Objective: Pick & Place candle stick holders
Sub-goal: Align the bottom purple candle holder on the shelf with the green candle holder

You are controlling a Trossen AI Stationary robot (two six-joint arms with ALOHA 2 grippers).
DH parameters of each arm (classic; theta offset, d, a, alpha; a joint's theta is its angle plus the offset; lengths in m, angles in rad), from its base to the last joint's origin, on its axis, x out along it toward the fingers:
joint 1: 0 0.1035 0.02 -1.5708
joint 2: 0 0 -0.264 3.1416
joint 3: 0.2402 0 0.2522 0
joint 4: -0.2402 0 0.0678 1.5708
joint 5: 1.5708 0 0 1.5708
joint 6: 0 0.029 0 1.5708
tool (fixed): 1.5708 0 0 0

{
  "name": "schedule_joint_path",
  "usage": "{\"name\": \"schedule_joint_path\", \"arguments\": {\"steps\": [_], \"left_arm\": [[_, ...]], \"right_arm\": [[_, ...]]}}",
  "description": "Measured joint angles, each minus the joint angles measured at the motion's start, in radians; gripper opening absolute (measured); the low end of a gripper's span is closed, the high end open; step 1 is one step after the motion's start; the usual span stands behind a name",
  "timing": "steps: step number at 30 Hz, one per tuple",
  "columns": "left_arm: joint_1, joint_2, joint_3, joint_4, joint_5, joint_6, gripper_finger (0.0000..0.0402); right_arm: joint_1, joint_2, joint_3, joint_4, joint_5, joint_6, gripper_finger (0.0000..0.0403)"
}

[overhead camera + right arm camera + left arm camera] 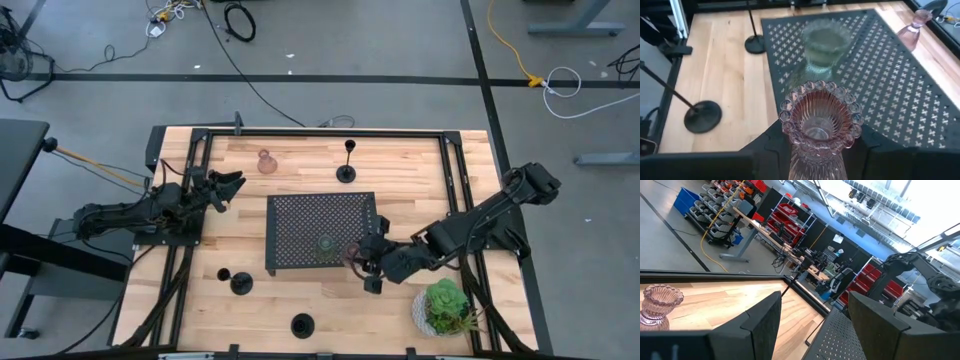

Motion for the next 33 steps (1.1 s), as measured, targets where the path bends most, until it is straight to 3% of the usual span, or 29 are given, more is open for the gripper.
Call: {"name": "schedule_joint_path", "arguments": {"steps": [10,33], "left_arm": [[0.000,0.000,0.000,-0.001,0.000,0.016,0.0234],[0.000,0.000,0.000,0.000,0.000,0.018,0.0234]], "right_arm": [[-0.009,-0.079,0.000,-0.075,0.029,-0.010,0.0121],[-0.009,-0.071,-0.018,-0.059,0.061,0.016,0.0121]]}}
